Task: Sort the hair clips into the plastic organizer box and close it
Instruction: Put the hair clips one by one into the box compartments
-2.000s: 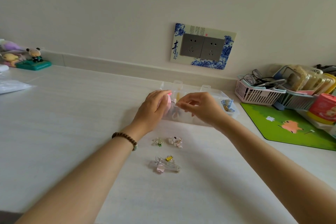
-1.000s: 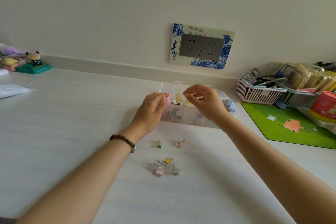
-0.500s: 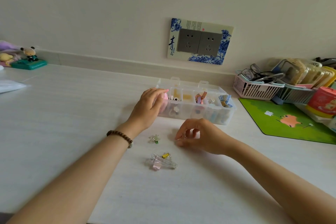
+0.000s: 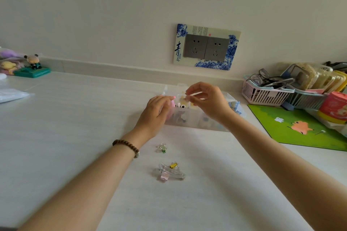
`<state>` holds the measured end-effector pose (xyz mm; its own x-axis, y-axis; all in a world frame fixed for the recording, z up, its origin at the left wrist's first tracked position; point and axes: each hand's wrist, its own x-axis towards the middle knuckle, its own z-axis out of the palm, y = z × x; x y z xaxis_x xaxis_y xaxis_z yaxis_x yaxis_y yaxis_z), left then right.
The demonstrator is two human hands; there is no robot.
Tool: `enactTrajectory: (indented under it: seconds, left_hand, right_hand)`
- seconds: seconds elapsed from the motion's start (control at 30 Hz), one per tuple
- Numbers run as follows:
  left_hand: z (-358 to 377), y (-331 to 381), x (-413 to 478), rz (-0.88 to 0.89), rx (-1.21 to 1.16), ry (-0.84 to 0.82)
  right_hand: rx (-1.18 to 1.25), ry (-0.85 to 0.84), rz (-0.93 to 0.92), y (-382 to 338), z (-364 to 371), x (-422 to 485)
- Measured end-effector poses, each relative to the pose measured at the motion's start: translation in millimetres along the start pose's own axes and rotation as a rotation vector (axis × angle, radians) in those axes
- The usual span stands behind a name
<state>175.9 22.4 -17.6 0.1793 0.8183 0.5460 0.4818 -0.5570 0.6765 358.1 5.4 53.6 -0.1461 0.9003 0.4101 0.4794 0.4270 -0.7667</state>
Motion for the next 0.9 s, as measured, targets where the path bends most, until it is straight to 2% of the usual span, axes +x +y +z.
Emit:
enactTrajectory:
  seconds: [0.1,0.17,0.3,0.4,0.57,0.73,0.8,0.9]
  left_hand:
    - [-0.7,-0.5,-0.1,0.0,0.002,-0.001]
    - [-1.1,1.1,0.8,0.004,0.012,-0.001]
    - [-1.1,0.7,1.1,-0.006,0.006,0.007]
    - [-2.3,-1.4,0.2,-0.002,0.002,-0.005]
    - [-3.3,-2.4,-0.6,-0.011,-0.02,-0.014]
    - [-3.2,-1.9,0.2,-0.013,-0.024,-0.005]
    - [-3.8,-0.4,0.5,-0.012,-0.026,0.002]
    - [-4.4,1.8,0.6,-0.014,-0.031,-0.006]
  right_hand:
    - [-0.044,0.036,-0.048,-2.8,3.6,-4.9]
    - [-0.04,0.0,-0.088,-9.8,6.2,-17.0]
    - [-0.034,-0.372,-0.094,-19.4,23.8,-48.2]
    - [-0.148,-0.506,-0.08,-13.1,44.4,-61.5]
    - [-0.204,-0.491,-0.08,-7.4,55.8,-63.2]
    - [-0.074,-0.461,0.009,-3.8,47.0,-66.5]
    - [-0.012,-0.386,0.018,-5.5,41.0,-67.2]
    - [0.081,-0.146,-0.044,-13.3,29.2,-53.8]
